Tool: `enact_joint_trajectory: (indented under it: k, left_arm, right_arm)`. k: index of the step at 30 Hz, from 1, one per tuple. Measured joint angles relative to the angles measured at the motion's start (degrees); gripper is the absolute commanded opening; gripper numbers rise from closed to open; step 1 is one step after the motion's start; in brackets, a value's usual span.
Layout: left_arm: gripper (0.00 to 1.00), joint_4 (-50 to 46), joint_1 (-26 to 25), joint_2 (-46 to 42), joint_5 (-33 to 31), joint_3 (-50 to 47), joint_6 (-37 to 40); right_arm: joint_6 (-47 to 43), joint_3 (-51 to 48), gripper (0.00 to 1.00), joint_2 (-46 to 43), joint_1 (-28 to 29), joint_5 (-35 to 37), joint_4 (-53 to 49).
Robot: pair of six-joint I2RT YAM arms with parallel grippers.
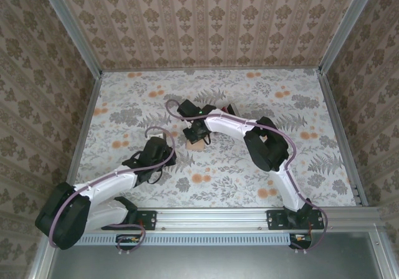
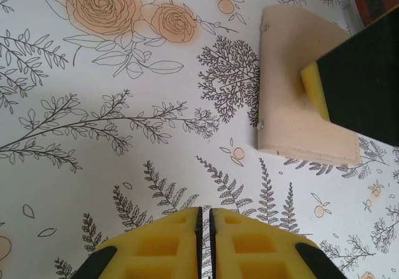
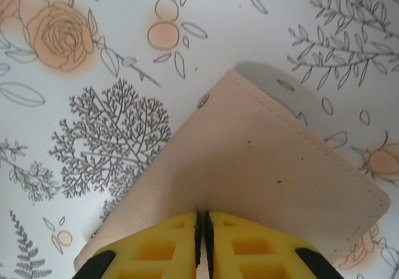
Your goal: Put the credit cards into the card holder
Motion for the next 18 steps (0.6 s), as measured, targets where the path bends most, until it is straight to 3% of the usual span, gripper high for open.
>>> enact_joint_trajectory:
  k: [18]
  left_arm:
    - [0.14,0.9,1.27,11.56,1.55,7.23,1.75]
  right_arm:
    - [-1.68,1.33,0.19,0.85,-2.03,0.02,0.44]
